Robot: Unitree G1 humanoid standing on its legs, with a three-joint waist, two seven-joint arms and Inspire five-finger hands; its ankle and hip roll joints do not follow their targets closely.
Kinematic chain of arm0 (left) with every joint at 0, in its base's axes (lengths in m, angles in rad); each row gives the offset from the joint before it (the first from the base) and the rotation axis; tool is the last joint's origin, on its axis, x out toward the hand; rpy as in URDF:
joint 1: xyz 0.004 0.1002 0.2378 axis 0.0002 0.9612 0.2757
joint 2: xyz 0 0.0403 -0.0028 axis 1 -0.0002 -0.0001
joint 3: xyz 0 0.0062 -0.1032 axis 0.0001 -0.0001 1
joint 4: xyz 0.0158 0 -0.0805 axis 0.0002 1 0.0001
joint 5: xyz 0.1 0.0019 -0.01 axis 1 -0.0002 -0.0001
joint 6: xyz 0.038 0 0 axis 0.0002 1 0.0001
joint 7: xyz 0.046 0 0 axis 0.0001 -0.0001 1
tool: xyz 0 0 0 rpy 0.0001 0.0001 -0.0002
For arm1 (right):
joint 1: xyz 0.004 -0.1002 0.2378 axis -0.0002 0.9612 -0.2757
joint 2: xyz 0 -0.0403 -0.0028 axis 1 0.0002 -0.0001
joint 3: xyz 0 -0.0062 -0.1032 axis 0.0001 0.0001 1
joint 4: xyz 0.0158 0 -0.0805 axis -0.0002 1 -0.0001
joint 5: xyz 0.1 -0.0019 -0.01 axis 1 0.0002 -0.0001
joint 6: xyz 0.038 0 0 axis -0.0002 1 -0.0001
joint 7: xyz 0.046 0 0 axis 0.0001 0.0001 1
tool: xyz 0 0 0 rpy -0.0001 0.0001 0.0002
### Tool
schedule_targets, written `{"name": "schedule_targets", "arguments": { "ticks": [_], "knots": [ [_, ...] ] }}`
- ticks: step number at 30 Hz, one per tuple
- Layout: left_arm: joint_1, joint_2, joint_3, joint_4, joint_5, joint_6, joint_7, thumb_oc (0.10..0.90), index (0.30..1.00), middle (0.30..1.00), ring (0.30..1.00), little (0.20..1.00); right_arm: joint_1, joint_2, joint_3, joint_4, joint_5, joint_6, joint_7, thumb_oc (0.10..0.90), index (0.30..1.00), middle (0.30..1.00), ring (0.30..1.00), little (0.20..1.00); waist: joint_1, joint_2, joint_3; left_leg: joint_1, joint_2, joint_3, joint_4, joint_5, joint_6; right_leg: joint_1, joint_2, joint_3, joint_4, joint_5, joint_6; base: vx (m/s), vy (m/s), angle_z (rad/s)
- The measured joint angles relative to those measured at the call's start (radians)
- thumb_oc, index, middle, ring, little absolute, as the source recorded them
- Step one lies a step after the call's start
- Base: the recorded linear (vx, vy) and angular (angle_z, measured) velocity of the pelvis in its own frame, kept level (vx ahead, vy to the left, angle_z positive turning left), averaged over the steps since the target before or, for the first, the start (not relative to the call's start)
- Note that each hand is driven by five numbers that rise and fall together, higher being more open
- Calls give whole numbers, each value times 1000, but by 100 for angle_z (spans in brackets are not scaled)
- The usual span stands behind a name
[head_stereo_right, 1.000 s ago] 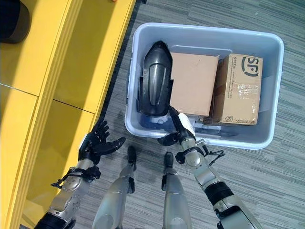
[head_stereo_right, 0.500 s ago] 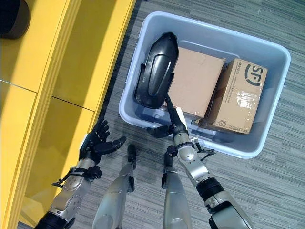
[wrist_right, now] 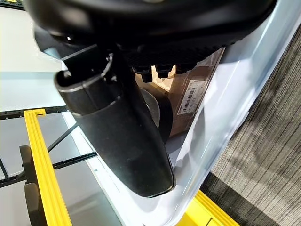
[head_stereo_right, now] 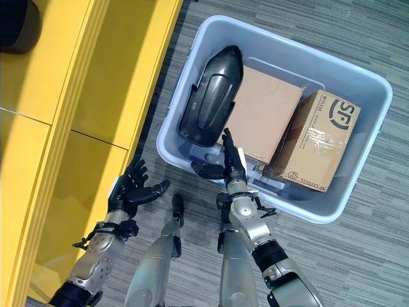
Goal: Move parts from the plastic box to the shelf.
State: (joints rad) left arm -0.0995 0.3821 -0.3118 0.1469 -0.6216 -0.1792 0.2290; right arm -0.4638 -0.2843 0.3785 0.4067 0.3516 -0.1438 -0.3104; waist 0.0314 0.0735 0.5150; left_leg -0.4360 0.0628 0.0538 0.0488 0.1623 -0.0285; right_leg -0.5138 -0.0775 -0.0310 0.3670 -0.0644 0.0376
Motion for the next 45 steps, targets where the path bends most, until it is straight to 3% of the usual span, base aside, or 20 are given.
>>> {"name": "schedule_targets", "arguments": {
  "ticks": [8,17,22,26,33,37,39,40,42,45],
  "knots": [
    [3,-3,2,0,0,0,-2,900,1000,1000,1000,1000,97,-103,-5,-119,-180,13,14,900,1000,1000,1000,1000,1,0,0,-2,-1,-1,0,0,0,0,-1,-1,-2,0,0,0,0,0],
    [10,-3,28,-1,3,0,-31,900,1000,1000,1000,1000,310,-232,-161,-315,-317,25,49,900,1000,1000,1000,1000,-33,-6,1,-2,2,1,-1,-1,1,3,4,1,-14,7,2,0,-3,-1],
    [52,-1,83,-11,5,0,-41,900,1000,1000,1000,1000,364,-243,-264,-414,-352,14,46,900,1000,1000,1000,1000,-62,-51,1,2,5,4,0,-1,2,12,7,3,-30,11,4,-1,-4,-1],
    [55,-1,83,-12,5,0,-43,900,1000,1000,1000,1000,376,-249,-284,-452,-353,15,49,900,1000,1000,1000,1000,-60,-59,2,2,5,17,-1,-4,5,12,8,13,-42,17,9,-1,-11,-8],
    [79,1,121,-42,5,0,-49,900,1000,1000,1000,1000,333,-332,-287,-604,-411,-6,65,900,1000,1000,1000,1000,-58,-78,3,-1,4,20,-2,-7,10,15,9,18,-56,25,11,0,-5,-2],
    [92,9,134,-43,4,0,-67,900,1000,1000,1000,1000,273,-440,-286,-610,-445,-7,95,900,1000,1000,1000,1000,-54,-84,4,-4,3,18,-2,-8,10,15,8,17,-58,26,12,0,0,0],
    [100,10,148,-47,3,0,-83,900,1000,1000,1000,1000,232,-550,-275,-610,-506,-4,116,900,1000,1000,1000,1000,-50,-88,5,-8,2,18,-1,-8,10,12,7,16,-59,26,13,0,0,0],
    [112,19,152,-58,0,0,-88,900,1000,1000,1000,1000,188,-646,-270,-608,-553,-4,133,900,1000,1000,1000,1000,-50,-89,5,-10,2,15,0,-8,10,13,6,13,-61,28,13,-25,-20,4],
    [125,44,151,-68,-1,1,-93,900,1000,1000,1000,1000,101,-681,-231,-582,-575,-2,137,900,1000,1000,1000,1000,-53,-98,4,-11,3,13,0,-8,10,12,8,11,-61,28,13,0,0,0],
    [120,53,146,-72,-2,2,-122,900,1000,1000,1000,1000,-57,-761,-113,-542,-627,-3,166,900,1000,1000,1000,1000,-27,-98,4,-15,3,12,1,-7,10,8,7,11,-58,28,13,0,0,0]
  ]
}}
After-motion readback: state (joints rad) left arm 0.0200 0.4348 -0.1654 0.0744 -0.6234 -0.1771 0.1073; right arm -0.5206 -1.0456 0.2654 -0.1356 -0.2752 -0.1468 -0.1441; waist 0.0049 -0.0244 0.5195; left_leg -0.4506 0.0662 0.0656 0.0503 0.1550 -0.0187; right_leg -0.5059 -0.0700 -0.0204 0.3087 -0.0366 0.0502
